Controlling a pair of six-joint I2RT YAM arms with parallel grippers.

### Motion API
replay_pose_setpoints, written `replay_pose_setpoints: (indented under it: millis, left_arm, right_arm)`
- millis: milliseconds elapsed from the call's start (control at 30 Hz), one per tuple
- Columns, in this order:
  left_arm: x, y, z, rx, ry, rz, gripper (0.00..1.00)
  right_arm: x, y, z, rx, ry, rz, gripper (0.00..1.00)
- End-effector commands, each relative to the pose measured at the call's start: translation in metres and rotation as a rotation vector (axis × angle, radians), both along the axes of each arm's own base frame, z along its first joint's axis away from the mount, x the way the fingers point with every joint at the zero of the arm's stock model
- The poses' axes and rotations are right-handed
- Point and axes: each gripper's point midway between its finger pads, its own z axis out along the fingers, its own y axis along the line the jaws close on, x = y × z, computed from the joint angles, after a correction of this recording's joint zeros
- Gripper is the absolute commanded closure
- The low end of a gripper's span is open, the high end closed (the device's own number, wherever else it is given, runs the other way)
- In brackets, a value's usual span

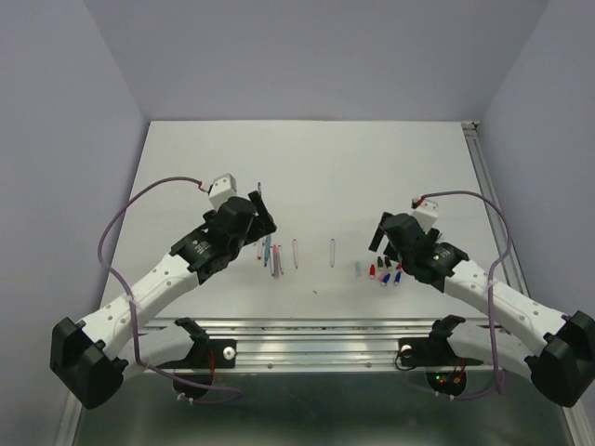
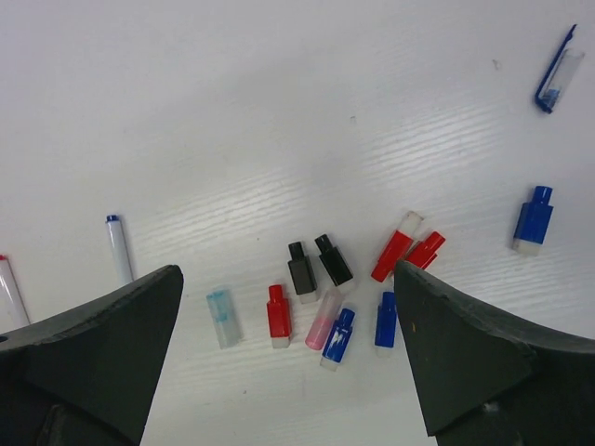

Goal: Open the pen caps

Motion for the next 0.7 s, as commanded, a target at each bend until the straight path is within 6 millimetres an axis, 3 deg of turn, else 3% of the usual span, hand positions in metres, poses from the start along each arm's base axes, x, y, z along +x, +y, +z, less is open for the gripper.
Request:
replay_pose_setpoints:
  millis: [0, 100, 333, 667]
  left_arm:
    - [-0.001, 0.040, 0.017, 0.024, -0.035, 0.219, 0.01]
    - [-0.004, 0.058, 0.024, 0.018, -0.073, 0.312, 0.01]
    - [-0.005, 0.078, 0.034, 0.003, -0.125, 0.380, 0.01]
    - [-0.004, 0.076, 0.041, -0.024, -0.152, 0.355, 0.01]
  right_arm:
    - [0.013, -0.024, 0.043, -0.011, -0.132, -0.164, 0.00]
    - [0.014, -0.034, 0.053, -0.035, -0.162, -0.208, 0.00]
    - [0.011, -0.043, 0.059, -0.060, -0.182, -0.222, 0.00]
    - [0.005, -0.048, 0.076, 0.033, -0.300, -0.223, 0.00]
